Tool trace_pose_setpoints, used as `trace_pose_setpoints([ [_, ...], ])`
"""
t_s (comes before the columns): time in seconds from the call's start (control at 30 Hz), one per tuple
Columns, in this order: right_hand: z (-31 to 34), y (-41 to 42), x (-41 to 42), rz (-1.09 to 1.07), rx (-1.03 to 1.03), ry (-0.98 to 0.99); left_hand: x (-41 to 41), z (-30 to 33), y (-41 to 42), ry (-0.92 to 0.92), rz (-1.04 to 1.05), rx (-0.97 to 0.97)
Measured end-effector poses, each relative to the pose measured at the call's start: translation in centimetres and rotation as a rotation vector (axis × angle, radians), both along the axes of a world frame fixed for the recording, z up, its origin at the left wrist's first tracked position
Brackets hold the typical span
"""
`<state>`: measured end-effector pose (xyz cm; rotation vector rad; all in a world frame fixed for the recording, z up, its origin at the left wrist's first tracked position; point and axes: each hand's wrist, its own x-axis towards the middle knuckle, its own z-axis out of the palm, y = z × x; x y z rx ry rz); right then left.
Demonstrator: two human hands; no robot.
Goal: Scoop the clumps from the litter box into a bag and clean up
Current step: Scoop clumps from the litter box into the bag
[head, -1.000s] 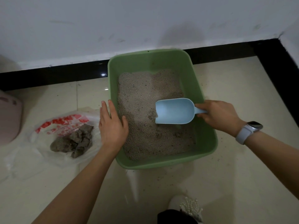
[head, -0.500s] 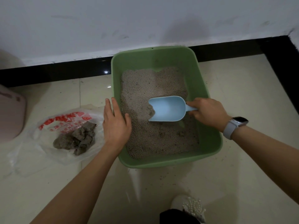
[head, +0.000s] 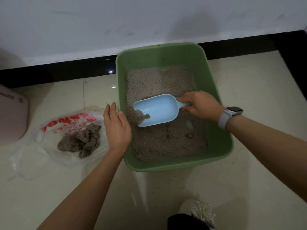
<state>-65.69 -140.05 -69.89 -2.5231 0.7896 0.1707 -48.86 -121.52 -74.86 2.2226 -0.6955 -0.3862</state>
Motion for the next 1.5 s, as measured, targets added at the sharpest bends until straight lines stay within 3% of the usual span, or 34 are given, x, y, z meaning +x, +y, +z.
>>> trace_pose_setpoints([
  [0.37,-0.1,1.3,0.9,-0.065,0.081,-0.088,-0.1,0.3,0.0,0.029,0.085,-0.068],
  [1.07,5.0,0.1,4.3,0.147,-0.127,0.119,-0.1,0.5,0.0,0.005,0.073,-0.119],
  [1.3,6.7,0.5,6.0,0.2,-0.309,0.107,-0.1,0.7,0.0,0.024,0.133,-0.164],
  [1.5,4.3,1.1,4.1,0.124,-0.215,0.088,0.1,0.0,0.1,0.084,0.196,-0.089],
])
